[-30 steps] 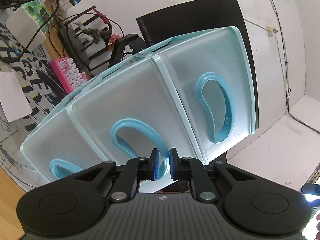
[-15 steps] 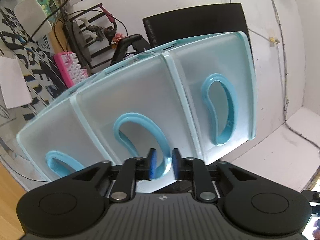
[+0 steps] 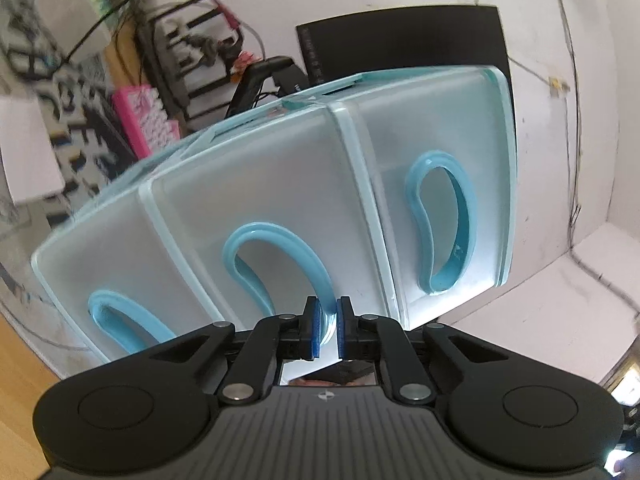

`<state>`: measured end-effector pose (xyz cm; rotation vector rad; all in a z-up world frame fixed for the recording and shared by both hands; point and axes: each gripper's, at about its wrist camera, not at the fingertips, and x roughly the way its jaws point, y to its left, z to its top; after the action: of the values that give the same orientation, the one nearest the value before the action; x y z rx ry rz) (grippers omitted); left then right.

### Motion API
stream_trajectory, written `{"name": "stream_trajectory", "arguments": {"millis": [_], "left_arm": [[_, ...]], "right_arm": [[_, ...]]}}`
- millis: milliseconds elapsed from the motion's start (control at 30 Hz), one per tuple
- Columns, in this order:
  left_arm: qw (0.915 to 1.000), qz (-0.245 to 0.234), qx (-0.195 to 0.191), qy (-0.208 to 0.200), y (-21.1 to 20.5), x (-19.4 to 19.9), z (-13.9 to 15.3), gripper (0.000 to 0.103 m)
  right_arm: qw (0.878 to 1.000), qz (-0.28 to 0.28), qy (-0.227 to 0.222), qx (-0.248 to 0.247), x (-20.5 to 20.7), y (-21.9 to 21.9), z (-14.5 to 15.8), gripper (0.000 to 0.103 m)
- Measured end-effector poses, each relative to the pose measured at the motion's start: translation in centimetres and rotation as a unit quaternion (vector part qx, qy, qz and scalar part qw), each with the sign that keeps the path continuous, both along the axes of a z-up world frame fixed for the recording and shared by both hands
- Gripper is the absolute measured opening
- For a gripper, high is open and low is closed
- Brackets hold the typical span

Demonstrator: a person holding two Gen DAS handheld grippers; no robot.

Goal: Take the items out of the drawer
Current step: 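Pull the middle drawer outward with the left tool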

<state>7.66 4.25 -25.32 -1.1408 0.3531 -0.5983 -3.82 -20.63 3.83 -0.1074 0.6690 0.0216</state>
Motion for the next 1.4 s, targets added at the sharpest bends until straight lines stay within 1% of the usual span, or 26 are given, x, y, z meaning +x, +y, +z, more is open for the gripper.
{"name": "stream_trajectory", "arguments": {"millis": [100,367,833,1400], "left_arm": [[0.9998,0.003,0.018,-0.003,-0.1,-0.1,0.4,0.008],[0.9994,0.009,0.034,0.0,-0.2,-0.2,0.8,0.008],[0.9994,0.01,0.032,0.006,-0.2,-1.6,0.9,0.008],[0.9989,0.006,0.042,0.022,0.4,-5.8,1.6,0.008]], "right_arm": [[1.0,-0.001,0.001,0.001,0.0,0.0,-0.1,0.103],[1.0,0.002,0.001,0.004,-0.1,0.1,-0.2,0.103],[1.0,0.003,0.0,0.014,0.0,-0.3,-0.4,0.103],[0.999,0.01,0.004,0.031,0.1,-0.8,-0.8,0.103]]}}
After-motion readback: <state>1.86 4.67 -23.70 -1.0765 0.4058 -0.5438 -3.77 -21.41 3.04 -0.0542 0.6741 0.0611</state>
